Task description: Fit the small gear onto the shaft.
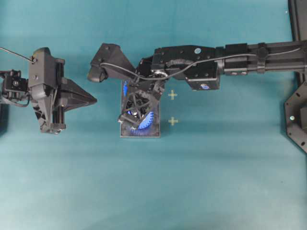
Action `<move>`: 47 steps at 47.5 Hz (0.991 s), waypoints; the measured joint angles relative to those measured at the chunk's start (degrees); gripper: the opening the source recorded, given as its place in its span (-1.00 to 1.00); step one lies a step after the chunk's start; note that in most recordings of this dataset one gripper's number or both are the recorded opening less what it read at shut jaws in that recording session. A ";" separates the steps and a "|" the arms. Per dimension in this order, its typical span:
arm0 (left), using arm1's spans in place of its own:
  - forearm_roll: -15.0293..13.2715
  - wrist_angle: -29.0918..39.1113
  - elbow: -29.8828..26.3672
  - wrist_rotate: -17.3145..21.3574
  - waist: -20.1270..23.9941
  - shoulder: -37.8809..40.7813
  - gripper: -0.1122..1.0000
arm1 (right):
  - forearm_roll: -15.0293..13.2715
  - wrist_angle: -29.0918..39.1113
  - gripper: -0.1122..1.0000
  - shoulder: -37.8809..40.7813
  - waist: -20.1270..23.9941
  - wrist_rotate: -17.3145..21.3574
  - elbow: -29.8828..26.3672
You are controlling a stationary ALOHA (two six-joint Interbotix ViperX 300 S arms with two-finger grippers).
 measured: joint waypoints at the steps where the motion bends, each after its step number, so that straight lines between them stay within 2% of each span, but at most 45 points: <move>1: 0.00 0.00 0.00 0.00 -0.09 0.00 -0.80 | 0.00 0.00 -0.80 -0.09 -0.09 0.00 0.26; 18: 0.00 0.00 0.09 0.00 -0.09 0.00 -0.80 | 0.26 0.09 -0.80 -5.10 -0.62 0.00 6.94; 23: 0.00 0.00 0.09 0.00 -0.09 -0.09 -0.80 | 0.18 0.88 -0.80 -5.54 0.18 1.23 7.65; 33: 0.00 0.00 0.09 0.00 -0.09 0.00 -0.80 | -0.35 -0.88 -0.80 -6.24 0.88 1.93 6.06; 47: 0.00 -0.09 0.09 0.00 -0.09 0.00 -0.80 | -0.97 -2.37 -0.80 -4.83 -0.88 1.93 2.11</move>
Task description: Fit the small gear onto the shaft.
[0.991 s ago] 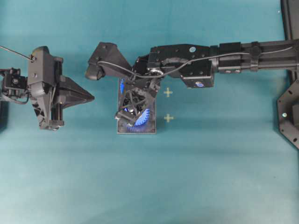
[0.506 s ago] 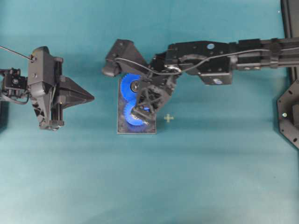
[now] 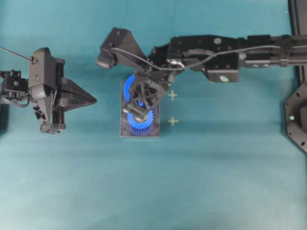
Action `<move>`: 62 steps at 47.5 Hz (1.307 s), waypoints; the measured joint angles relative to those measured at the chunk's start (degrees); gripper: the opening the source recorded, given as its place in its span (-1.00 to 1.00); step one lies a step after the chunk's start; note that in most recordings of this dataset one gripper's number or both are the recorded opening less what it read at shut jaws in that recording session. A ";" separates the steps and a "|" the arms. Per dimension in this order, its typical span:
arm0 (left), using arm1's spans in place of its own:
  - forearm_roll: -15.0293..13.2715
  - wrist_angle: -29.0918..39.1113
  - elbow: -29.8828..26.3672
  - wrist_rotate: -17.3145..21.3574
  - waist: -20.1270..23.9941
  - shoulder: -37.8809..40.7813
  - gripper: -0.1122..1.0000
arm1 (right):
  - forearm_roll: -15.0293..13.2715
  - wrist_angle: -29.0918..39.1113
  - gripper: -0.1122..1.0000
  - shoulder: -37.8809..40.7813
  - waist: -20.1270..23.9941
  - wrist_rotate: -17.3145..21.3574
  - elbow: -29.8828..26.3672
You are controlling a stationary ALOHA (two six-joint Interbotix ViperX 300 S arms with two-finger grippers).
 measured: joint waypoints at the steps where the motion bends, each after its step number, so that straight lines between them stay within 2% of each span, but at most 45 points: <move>1: 0.00 0.00 0.00 0.00 0.09 0.00 -0.80 | 0.00 0.00 -0.80 0.35 0.00 0.00 0.00; 16: 0.00 0.09 0.00 0.00 0.00 0.00 -0.80 | 0.09 -0.09 -0.80 2.64 0.00 0.00 0.26; 39: 0.00 0.00 0.00 0.00 0.09 0.00 -0.80 | 0.53 -0.53 -0.80 0.26 -0.35 0.00 5.45; 46: 0.00 0.09 -0.09 0.00 0.00 0.00 -0.80 | 1.14 0.18 -0.80 -1.41 0.35 0.18 7.65; 52: 0.00 0.09 0.00 -0.09 0.09 0.00 -0.80 | 1.76 2.37 -0.80 -2.29 2.81 1.76 9.32; 58: 0.00 0.00 0.00 -0.09 0.09 0.00 -0.80 | 1.85 2.37 -0.80 -3.69 4.92 2.90 8.61; 62: 0.00 0.09 0.00 -0.09 0.09 0.09 -0.80 | 0.97 1.58 -0.80 -4.04 4.31 2.99 6.86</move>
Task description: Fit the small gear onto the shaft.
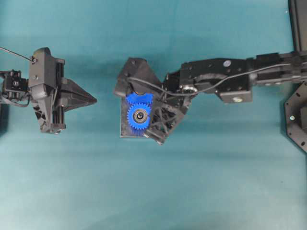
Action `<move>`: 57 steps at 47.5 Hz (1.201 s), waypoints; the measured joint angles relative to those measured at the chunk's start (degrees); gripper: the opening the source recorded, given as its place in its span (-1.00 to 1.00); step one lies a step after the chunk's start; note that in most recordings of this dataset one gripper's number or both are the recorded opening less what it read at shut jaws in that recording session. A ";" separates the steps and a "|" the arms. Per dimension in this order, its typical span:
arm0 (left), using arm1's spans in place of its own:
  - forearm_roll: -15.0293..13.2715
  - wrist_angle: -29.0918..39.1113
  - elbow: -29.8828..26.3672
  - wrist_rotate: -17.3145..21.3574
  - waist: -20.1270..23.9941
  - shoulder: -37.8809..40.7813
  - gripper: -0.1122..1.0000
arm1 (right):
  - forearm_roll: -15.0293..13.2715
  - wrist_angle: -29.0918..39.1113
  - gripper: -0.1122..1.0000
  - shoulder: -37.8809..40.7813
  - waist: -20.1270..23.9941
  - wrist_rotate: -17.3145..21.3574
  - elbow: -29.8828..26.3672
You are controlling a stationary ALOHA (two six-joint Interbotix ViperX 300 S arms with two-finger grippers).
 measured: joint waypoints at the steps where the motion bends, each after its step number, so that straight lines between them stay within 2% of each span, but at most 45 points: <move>1: 0.00 0.00 0.00 0.00 0.00 0.00 -0.80 | -0.26 -0.35 -0.80 0.00 -0.26 -0.09 -0.44; 8: 0.00 0.00 0.00 0.00 0.00 0.00 -0.80 | -1.41 -1.93 -0.80 1.41 -2.20 -0.09 -3.08; 14: 0.00 -0.09 0.00 0.00 -0.09 0.00 -0.80 | -1.49 -2.29 -0.80 5.54 -3.78 -1.67 -5.45; 26: 0.00 -0.09 0.00 -1.58 0.00 0.00 -0.80 | -1.58 -2.46 -0.80 9.23 -4.31 -2.29 -7.47; 36: 0.00 -0.09 0.00 -1.67 0.00 -0.09 -0.80 | -1.67 -2.29 -0.80 7.65 -4.39 -2.29 -4.48; 43: 0.00 -0.09 0.00 -1.76 0.00 -0.09 -0.80 | -0.53 -0.62 -0.80 5.19 -3.96 -2.11 -1.32; 53: 0.00 -0.09 0.26 -1.76 0.00 -0.09 -0.80 | 0.53 0.97 -0.80 2.20 0.79 0.44 1.67; 57: 0.00 -0.09 0.35 -1.76 0.00 -0.09 -0.80 | 0.79 0.79 -0.80 0.79 1.41 0.62 1.67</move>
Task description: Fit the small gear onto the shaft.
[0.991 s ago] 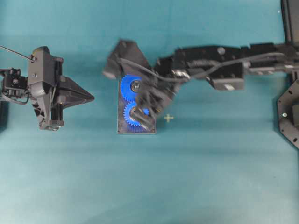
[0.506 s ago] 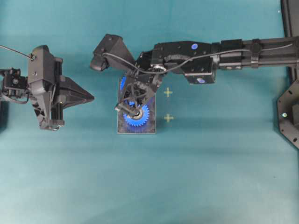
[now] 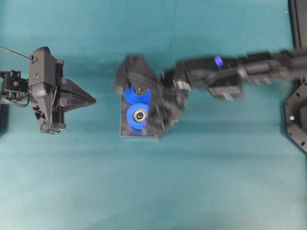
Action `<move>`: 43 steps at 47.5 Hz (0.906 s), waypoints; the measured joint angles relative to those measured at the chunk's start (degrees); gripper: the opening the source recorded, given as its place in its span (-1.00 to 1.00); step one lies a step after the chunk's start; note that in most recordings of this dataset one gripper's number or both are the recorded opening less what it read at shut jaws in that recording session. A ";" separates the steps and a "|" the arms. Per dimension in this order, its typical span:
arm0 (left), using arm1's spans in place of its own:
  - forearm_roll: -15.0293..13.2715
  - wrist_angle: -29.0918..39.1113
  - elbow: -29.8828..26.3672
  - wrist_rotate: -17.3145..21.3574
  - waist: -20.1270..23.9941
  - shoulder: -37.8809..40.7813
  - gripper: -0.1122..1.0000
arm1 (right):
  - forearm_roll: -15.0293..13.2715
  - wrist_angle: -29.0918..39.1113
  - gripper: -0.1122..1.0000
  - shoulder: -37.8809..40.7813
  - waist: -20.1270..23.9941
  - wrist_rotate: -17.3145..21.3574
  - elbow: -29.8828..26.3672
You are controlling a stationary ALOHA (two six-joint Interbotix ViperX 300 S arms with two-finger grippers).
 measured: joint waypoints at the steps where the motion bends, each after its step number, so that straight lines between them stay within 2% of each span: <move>1: 0.00 0.09 -0.09 0.00 0.00 0.00 -0.80 | 0.00 -0.18 -0.80 -0.26 -0.18 0.00 -0.18; 10: 0.00 0.00 0.00 0.00 -0.09 0.00 -0.80 | -1.23 -2.90 -0.80 -0.53 -2.64 0.00 -3.43; 18: 0.00 0.00 -0.09 -0.09 0.00 0.00 -0.80 | -1.67 -3.96 -0.80 2.37 -3.52 0.00 -5.89; 33: 0.00 0.00 0.00 -0.09 -0.09 -0.09 -0.80 | -1.41 -4.83 -0.80 6.42 -4.13 -1.14 -7.12; 43: 0.00 0.00 -0.09 -0.09 0.00 0.00 -0.80 | -1.41 -5.19 -0.80 6.33 -4.57 -1.23 -6.59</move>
